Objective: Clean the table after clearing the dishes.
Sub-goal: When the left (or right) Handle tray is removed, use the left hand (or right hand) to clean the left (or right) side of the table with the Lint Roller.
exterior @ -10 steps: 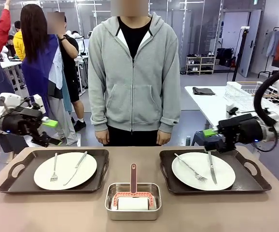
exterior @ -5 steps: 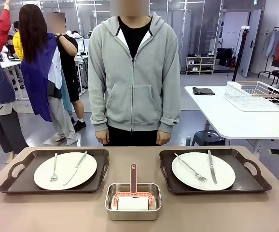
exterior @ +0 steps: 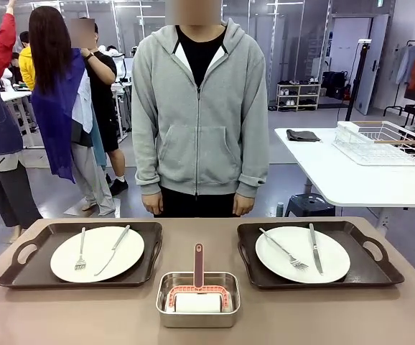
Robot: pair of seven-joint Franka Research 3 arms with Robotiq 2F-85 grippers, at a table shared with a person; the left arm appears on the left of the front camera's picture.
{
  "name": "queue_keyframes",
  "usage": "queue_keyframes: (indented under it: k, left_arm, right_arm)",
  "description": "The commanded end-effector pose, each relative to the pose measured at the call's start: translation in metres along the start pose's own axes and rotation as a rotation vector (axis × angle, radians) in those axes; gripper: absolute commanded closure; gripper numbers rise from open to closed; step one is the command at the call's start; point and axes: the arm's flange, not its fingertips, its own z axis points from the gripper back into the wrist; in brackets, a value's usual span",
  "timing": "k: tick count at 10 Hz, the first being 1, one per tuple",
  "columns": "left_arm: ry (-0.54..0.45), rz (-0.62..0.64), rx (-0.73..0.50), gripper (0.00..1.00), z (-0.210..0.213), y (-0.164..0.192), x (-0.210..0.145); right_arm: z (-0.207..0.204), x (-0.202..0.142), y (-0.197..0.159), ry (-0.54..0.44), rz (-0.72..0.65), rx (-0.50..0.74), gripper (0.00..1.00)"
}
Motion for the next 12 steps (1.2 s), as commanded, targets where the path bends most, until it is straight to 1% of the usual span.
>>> queue_keyframes:
  k: [1, 12]
  left_arm:
    - [-0.004, 0.023, 0.008, 0.00, 0.0009, 0.0031, -0.0061]
    - [-0.004, 0.023, 0.008, 0.00, 0.0009, 0.0031, -0.0061]
  right_arm:
    - [-0.0019, -0.0026, -0.0042, 0.015, -0.014, 0.011, 0.00]
    - [-0.0019, -0.0026, -0.0042, 0.015, -0.014, 0.011, 0.00]
